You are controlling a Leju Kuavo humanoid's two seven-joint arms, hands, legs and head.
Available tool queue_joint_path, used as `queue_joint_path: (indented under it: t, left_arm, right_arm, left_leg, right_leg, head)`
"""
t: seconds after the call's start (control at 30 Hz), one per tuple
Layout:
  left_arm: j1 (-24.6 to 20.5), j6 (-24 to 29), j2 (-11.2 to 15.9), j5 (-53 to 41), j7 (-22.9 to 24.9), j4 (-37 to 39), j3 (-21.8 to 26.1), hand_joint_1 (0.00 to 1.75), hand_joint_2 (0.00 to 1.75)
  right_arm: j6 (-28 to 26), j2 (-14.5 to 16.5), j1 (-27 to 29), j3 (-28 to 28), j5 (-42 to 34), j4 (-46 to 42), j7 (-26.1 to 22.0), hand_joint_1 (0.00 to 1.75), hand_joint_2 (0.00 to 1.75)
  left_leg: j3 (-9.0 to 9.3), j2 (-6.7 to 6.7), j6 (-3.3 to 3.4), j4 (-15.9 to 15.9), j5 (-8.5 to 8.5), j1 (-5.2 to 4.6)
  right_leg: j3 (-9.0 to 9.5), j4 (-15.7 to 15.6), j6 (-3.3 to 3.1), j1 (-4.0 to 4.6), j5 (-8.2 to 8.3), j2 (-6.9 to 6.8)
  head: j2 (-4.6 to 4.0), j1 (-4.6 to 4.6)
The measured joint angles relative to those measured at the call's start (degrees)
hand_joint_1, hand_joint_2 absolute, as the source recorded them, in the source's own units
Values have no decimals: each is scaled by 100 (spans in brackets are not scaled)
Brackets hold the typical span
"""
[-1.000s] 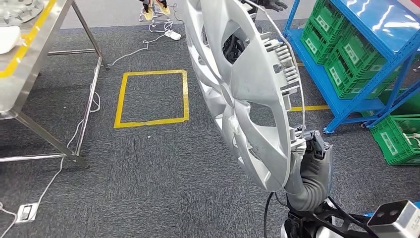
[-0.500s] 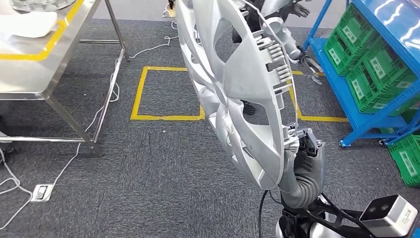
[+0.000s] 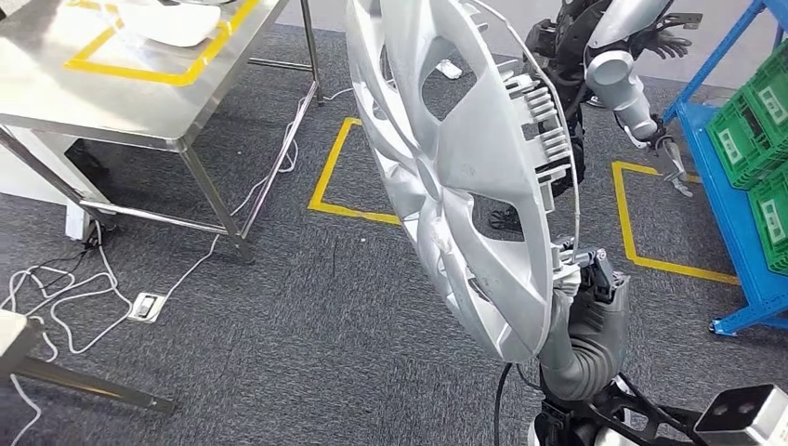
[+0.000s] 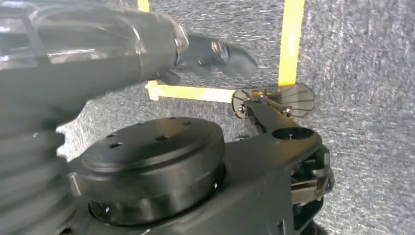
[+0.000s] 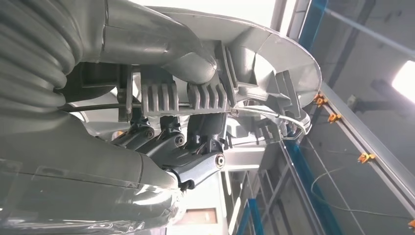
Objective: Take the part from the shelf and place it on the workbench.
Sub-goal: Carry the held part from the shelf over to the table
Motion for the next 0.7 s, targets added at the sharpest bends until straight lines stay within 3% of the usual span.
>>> queue_joint_path:
  t: [0.07,0.13,0.17,0.2,0.23,0.3,0.37,0.43,0.5,0.57,0.63,0.67,0.7]
  left_arm:
    - [-8,2,13,1,3,0,-1,0,175]
    - [-17,3,20,1,5,0,-2,0,175]
    - [-14,3,21,1,6,1,-2,0,175]
    - [-10,3,25,1,8,1,-2,0,175]
    - [-8,3,30,1,9,2,-2,0,175]
    - [-12,3,36,1,9,1,-2,0,175]
    - [-16,3,35,1,9,1,-2,0,175]
    - [-12,3,41,1,10,2,-2,0,175]
    - [-14,3,49,1,11,2,-2,0,175]
    - [-23,3,51,1,10,2,-2,0,175]
    - [-27,3,52,1,10,2,-2,0,175]
    - [-26,3,53,1,11,3,-2,0,175]
    - [-24,3,55,1,11,3,-2,0,175]
  right_arm:
    - [3,3,3,-2,2,2,-3,175,175]
    - [4,2,13,-4,2,7,-4,175,175]
    - [4,3,18,-4,2,11,-4,175,175]
    - [4,3,20,-3,2,14,-3,175,175]
    - [4,3,20,-3,2,17,-3,175,175]
    - [8,3,18,-2,2,16,-3,175,175]
    - [13,2,12,-1,3,14,-3,175,175]
    - [16,1,7,0,4,13,-3,175,175]
    - [16,1,7,0,4,13,-3,175,175]
    - [16,1,10,0,4,12,-3,175,175]
    - [17,1,20,0,3,15,-3,175,175]
    - [17,1,24,0,3,16,-3,175,175]
    - [17,1,28,0,3,17,-3,175,175]
  left_leg:
    - [-218,344,-45,469,-322,-8]
    - [-509,412,-120,1120,-635,36]
    - [-571,411,-156,1280,-663,60]
    - [-531,422,-192,1244,-590,83]
    - [-380,464,-226,996,-430,103]
    - [14,698,-267,297,-154,109]
    - [181,855,-179,-37,-93,77]
    - [159,779,-47,-43,-91,53]
    - [153,667,29,-53,-75,56]
    - [154,549,84,-59,-59,57]
    - [150,421,112,-57,-49,33]
    - [150,351,124,-57,-45,15]
    - [153,277,134,-56,-40,-3]
  right_leg:
    - [36,-95,9,-22,56,-136]
    - [33,-94,12,-34,54,-278]
    - [31,-84,24,-45,43,-350]
    - [31,-68,44,-59,28,-419]
    - [31,-43,72,-78,6,-481]
    - [26,44,157,-95,-63,-582]
    - [13,123,229,-85,-119,-654]
    - [13,141,265,-89,-136,-725]
    - [-10,235,308,-119,-243,-648]
    - [-213,744,349,-142,-567,-412]
    - [-563,1517,353,-145,-901,-268]
    - [-682,1752,334,-140,-943,-244]
    - [-715,1783,299,-131,-868,-227]
  head:
    - [0,-60]
    - [0,-121]
    - [0,-149]
    - [0,-175]
    - [0,-198]
    - [0,-244]
    - [0,-250]
    - [0,-219]
    - [0,-189]
    - [0,-133]
    - [0,-61]
    - [0,-31]
    - [0,-9]
